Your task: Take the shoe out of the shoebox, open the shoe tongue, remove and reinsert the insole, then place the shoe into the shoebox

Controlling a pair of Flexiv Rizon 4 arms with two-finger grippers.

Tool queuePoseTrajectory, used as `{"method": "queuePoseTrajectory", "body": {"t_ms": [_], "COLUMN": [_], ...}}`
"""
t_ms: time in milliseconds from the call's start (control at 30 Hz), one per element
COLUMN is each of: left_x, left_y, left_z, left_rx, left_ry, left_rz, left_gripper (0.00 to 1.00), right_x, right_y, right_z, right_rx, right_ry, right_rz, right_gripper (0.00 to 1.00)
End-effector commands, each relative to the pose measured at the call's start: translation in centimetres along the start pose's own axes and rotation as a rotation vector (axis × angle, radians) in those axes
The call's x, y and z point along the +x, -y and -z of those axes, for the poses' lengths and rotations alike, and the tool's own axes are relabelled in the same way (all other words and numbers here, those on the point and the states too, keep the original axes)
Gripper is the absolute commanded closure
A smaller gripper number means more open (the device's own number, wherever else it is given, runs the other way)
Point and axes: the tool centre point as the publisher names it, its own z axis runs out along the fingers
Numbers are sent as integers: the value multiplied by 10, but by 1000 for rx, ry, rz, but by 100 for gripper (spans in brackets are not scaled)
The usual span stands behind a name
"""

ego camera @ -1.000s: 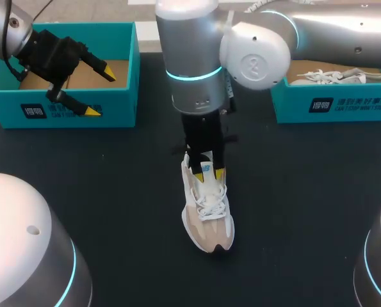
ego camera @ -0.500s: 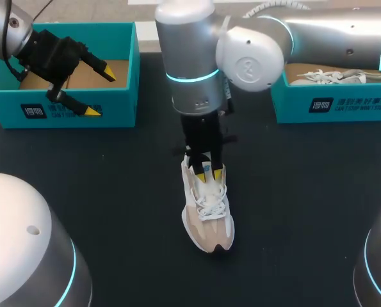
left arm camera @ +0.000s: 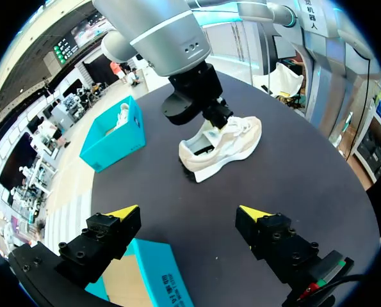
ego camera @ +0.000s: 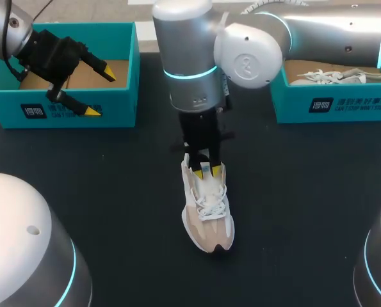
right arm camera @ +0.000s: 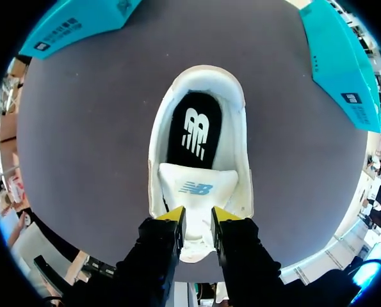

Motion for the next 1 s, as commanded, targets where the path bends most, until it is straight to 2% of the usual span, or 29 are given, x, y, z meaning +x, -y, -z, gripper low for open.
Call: {"method": "queuePoseTrajectory", "body": {"t_ms": [33, 167, 400, 533, 733, 833, 933, 1000], "left_x": [1, 1, 1, 1, 1, 1, 1, 1], "left_y": [1, 1, 1, 1, 1, 1, 1, 1], "left_z": [0, 0, 0, 0, 0, 0, 0, 0], "left_rx": [-4, -4, -4, -4, -4, -4, -4, -4], "left_ry": [0, 0, 0, 0, 0, 0, 0, 0], "left_rz": [0, 0, 0, 0, 0, 0, 0, 0], "left_gripper": [0, 0, 0, 0, 0, 0, 0, 0], "right_x": [0, 1, -13, -20, -16, -9, -5, -5], "right_y": [-8, -11, -4, -8, -16, -14, -11, -11], "right_z": [-8, -7, 7, 5, 7, 15, 28, 35], "right_rx": [8, 3, -23, -25, -38, -74, -131, -154], "right_ry": [-17, -18, 8, 5, -3, 53, 125, 181], "right_rz": [20, 40, 40, 30, 80, 258, 451, 594], "right_gripper": [74, 72, 71, 71, 70, 69, 78, 71]}}
